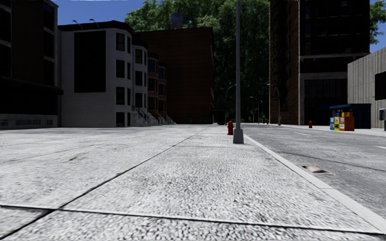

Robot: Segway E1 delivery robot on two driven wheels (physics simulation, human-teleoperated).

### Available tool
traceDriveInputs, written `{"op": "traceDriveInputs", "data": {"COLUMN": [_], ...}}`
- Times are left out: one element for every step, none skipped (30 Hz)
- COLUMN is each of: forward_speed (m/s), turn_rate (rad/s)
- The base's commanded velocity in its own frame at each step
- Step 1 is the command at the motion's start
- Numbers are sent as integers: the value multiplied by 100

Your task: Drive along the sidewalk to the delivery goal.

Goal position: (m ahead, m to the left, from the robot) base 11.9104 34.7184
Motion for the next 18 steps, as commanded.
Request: {"op": "traceDriveInputs", "data": {"forward_speed": [64, 64, 64, 64, 64, 64, 64, 64, 64, 64, 64, 65, 66, 66, 66, 67, 69, 71], "turn_rate": [36, 36, 36, 37, 39, 39, 40, 40, 40, 40, 41, 42, 43, 43, 43, 43, 43, 43]}}
